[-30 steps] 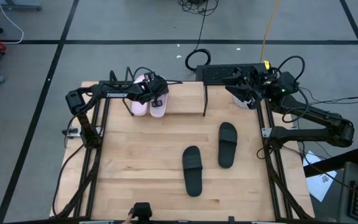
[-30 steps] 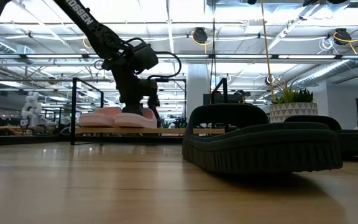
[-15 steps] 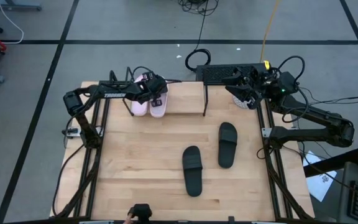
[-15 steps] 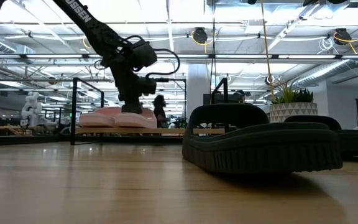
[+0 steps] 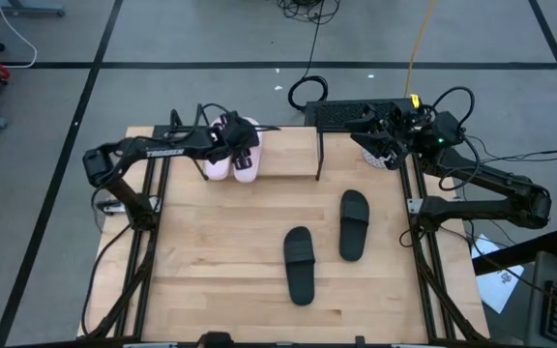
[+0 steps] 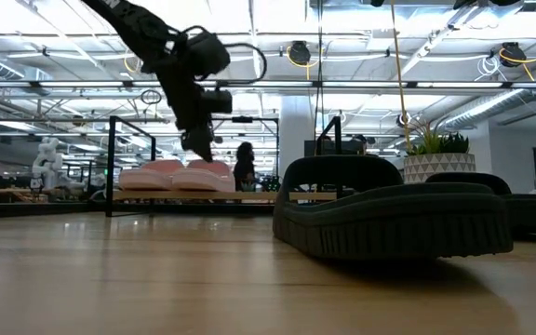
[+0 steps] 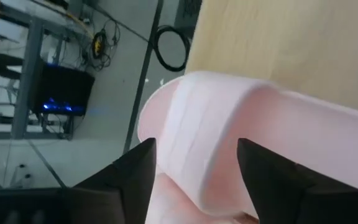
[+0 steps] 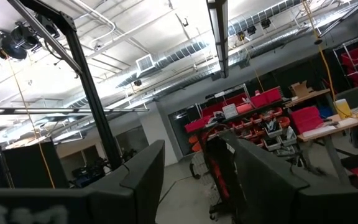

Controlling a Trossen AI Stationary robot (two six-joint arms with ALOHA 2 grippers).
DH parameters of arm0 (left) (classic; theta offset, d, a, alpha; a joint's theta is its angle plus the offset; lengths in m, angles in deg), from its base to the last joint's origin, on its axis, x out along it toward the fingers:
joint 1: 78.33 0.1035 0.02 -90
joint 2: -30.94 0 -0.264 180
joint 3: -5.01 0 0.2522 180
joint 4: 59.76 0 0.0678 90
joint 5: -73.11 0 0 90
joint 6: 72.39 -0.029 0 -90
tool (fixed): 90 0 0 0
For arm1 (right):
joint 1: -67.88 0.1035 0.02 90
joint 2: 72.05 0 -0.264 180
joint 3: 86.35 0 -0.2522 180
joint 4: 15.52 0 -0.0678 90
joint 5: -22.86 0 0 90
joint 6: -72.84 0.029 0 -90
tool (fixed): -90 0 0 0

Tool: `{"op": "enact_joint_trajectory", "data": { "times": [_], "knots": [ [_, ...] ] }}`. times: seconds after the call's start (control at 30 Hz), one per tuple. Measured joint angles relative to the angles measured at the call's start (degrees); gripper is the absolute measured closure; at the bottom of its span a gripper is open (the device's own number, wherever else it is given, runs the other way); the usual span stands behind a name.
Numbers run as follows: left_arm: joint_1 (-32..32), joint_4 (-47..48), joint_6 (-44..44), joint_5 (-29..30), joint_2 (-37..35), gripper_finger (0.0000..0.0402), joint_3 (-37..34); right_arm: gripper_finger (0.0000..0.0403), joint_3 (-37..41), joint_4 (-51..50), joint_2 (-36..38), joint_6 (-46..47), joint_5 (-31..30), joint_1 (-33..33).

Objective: Pick and place slides into the shelf
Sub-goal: Put the pink slipper on the shelf, then put the left black slipper on the shelf

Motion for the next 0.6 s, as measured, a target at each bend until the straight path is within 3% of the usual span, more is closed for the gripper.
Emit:
{"op": "enact_joint_trajectory", "data": {
  "times": [0.23, 0.43, 0.6],
  "knots": [
    [-8.49, 5.3, 2.66, 3.73, -9.98, 0.0169, 0.23, 0.0218, 0.0, 0.0, 0.0, 0.02, 0.0, 0.0],
    [-21.16, 8.65, 13.96, 2.75, -19.73, 0.0169, 1.91, 0.0218, 0.0, 0.0, 0.0, -0.12, 0.02, 0.0],
    [-32.8, 8.36, 23.34, 0.73, -23.47, 0.0169, 5.85, 0.0218, 0.0, 0.02, 0.0, -0.12, 0.33, 0.26]
  ]
}}
